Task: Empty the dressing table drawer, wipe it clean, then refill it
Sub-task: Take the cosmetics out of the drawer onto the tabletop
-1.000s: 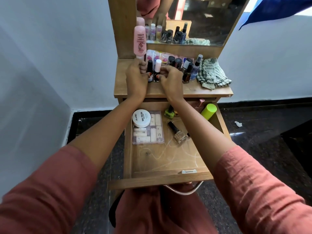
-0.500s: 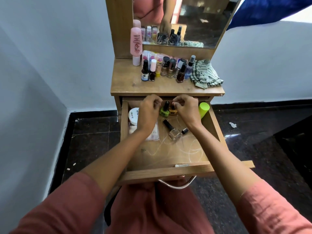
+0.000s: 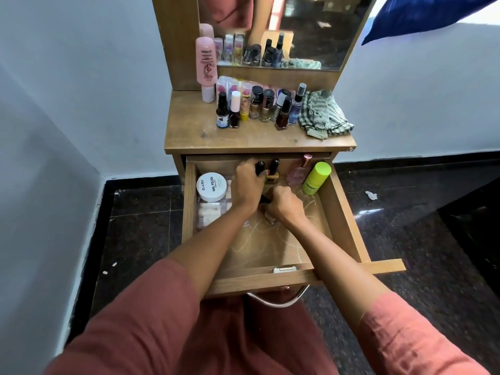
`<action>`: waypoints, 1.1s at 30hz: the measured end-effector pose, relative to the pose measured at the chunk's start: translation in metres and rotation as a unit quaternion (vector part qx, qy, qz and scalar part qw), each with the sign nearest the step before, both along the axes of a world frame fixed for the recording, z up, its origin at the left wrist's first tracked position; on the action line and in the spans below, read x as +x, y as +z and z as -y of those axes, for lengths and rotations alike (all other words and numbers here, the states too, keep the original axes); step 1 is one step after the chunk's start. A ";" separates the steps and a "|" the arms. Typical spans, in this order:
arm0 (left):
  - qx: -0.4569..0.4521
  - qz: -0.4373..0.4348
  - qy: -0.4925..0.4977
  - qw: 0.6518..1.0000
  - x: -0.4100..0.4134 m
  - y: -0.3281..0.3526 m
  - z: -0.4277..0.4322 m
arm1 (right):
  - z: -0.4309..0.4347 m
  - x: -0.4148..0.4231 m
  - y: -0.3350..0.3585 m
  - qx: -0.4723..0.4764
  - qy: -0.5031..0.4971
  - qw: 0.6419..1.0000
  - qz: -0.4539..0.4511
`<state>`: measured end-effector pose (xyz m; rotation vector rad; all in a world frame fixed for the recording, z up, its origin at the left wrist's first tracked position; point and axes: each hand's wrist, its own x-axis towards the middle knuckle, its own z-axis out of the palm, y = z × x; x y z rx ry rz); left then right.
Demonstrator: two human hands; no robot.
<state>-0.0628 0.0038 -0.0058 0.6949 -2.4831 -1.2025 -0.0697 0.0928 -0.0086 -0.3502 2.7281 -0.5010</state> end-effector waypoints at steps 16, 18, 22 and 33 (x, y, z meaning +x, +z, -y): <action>0.004 -0.078 -0.047 0.996 0.033 0.035 0.007 | -0.021 0.003 0.044 -0.193 -0.058 0.979 -0.013; 0.013 -0.103 -0.054 0.993 0.038 0.046 0.009 | -0.022 0.001 0.059 -0.211 -0.050 0.976 -0.037; 0.013 -0.136 -0.068 0.988 0.038 0.075 0.015 | -0.017 -0.001 0.092 -0.255 -0.034 0.963 -0.085; -0.131 -0.101 -0.071 0.984 -0.018 0.120 0.051 | 0.030 -0.039 0.125 -0.308 -0.023 0.934 -0.181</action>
